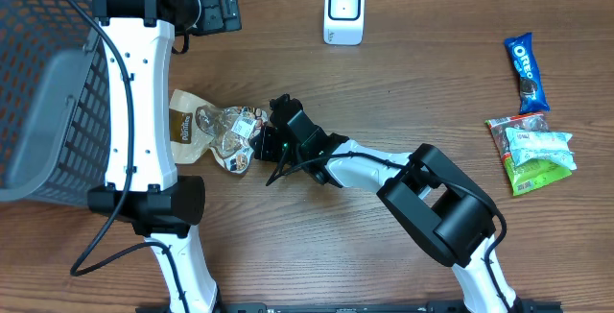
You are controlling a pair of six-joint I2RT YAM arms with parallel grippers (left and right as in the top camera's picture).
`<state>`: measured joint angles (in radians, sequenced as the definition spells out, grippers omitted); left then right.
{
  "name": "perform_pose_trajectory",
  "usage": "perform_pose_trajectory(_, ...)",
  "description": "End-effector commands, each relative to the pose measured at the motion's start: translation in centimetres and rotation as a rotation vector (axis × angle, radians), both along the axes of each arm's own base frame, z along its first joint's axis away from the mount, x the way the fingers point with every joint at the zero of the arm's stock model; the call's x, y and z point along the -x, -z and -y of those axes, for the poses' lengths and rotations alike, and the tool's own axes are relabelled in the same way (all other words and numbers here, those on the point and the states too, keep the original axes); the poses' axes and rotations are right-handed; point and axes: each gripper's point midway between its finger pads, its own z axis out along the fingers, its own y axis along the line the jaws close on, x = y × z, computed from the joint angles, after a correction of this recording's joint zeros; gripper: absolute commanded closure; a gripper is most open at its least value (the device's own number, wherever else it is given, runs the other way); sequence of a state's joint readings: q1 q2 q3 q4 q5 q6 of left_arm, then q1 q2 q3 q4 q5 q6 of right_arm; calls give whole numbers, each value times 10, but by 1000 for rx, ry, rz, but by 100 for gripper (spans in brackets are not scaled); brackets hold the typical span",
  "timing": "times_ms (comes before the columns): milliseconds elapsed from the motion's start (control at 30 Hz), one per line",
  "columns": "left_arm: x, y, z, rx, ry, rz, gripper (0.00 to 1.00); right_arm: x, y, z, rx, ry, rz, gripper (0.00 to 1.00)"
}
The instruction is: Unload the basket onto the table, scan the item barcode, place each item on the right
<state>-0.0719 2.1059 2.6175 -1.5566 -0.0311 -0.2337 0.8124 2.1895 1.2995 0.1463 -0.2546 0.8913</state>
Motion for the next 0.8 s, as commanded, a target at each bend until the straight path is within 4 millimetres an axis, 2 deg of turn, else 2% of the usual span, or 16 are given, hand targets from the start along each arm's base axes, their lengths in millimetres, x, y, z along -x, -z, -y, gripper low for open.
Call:
perform_pose_trajectory(0,0,-3,0,-2,0,9,0,3,14,2,19,-10,-18,96)
perform_pose_trajectory(167,0,-3,0,-2,0,9,0,2,13,21,-8,-48,-125,96)
perform_pose_trajectory(267,0,-3,0,-2,0,9,0,-7,11,49,-2,-26,-206,96)
perform_pose_trajectory(400,0,-3,0,-2,0,9,0,-18,5,88,40,-40,-218,96)
perform_pose_trajectory(600,0,-3,0,-2,0,9,0,-35,-19,149,137,-95,-112,96)
perform_pose_trajectory(700,0,-3,0,-2,0,9,0,-38,-30,166,157,-107,-81,96)
perform_pose_trajectory(733,0,-3,0,-2,0,9,0,-38,-33,169,162,-109,-80,95)
perform_pose_trajectory(767,0,-3,0,-2,0,9,0,-37,-34,173,166,-104,-88,83)
